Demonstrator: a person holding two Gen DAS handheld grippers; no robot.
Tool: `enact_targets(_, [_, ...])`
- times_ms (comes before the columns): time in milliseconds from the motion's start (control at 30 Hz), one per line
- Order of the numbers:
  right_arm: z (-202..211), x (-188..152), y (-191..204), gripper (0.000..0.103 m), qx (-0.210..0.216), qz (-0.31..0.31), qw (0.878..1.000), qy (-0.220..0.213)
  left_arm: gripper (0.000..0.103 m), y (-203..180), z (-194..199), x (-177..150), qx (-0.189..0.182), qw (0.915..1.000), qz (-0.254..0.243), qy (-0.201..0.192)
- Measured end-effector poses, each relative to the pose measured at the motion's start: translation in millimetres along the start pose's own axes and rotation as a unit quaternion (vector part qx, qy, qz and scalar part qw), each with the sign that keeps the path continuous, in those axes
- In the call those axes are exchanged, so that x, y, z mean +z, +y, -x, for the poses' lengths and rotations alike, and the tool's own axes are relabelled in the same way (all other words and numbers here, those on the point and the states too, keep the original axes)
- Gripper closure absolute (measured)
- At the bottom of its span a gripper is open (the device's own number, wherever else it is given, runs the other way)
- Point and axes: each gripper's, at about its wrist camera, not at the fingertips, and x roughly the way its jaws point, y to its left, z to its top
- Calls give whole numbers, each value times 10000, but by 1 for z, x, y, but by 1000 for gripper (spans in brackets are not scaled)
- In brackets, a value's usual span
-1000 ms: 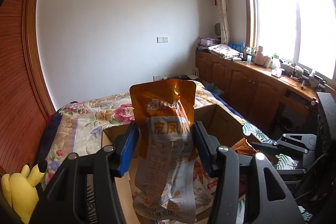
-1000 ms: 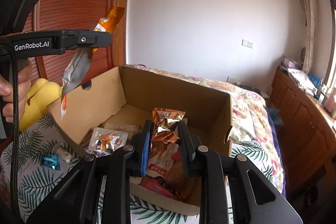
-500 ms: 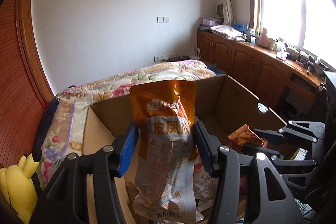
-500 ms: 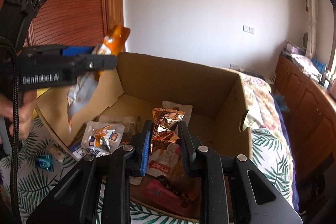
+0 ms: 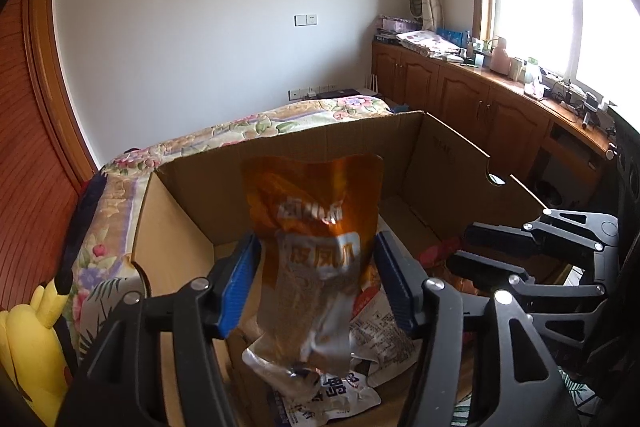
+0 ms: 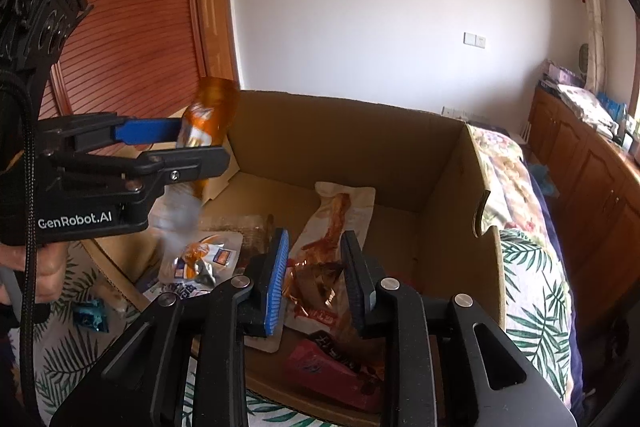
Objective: Organize snacks
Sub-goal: 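Open the left tool dropping the orange pouch while the right tool drops the copper candy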
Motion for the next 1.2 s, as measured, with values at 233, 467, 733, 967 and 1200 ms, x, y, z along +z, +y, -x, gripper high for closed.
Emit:
enact_targets(233, [4, -2, 3, 74, -53, 6, 10000, 18, 42, -1, 6, -3, 9, 10000, 5, 39])
enact_targets(467, [10, -4, 8, 67, -153, 45, 9999, 44, 32, 0, 23, 0, 73, 9998, 15, -160])
enact_targets(733, [25, -5, 15, 66, -198, 59, 9998, -26, 32, 4, 46, -13, 71, 9997, 38, -241])
enact_targets(967, [48, -7, 28, 66, -163, 26, 9997, -176, 31, 5, 75, -25, 136, 9994, -25, -328])
enact_targets(1200, [72, -11, 46, 66, -96, 33, 9995, -310, 31, 7, 105, -45, 158, 9992, -58, -369])
